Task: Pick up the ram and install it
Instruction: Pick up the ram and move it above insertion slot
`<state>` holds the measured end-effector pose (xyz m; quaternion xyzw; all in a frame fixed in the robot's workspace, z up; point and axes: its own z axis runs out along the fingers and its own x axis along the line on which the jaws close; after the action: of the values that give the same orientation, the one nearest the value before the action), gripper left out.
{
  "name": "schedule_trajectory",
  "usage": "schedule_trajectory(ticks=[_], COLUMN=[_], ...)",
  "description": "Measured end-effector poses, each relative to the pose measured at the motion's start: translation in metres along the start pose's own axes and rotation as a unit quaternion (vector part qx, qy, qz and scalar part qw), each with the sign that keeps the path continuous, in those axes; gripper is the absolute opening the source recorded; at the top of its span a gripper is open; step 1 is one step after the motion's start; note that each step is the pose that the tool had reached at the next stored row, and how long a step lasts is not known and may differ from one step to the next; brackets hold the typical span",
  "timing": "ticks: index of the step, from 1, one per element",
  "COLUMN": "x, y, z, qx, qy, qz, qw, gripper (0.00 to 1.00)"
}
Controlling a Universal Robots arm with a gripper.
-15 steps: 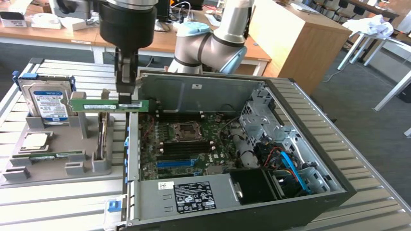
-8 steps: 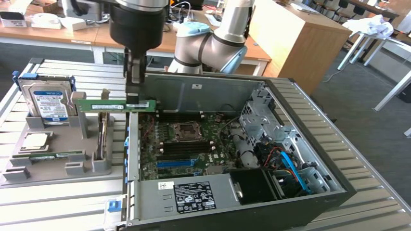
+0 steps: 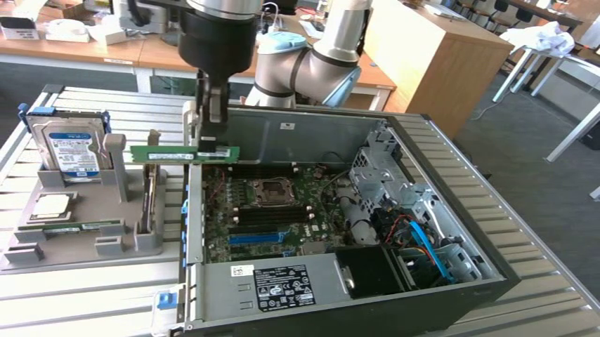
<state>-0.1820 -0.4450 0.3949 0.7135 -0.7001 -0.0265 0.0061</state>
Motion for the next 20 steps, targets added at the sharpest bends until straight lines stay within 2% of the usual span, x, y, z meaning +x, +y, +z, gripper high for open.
schedule_trajectory(ticks=[20], x=[0.002], y=[-0.0408], z=[-0.0019], qx=[-0.0007], qy=[0.0], qz=[0.0], qw=[1.0], gripper=[0.11])
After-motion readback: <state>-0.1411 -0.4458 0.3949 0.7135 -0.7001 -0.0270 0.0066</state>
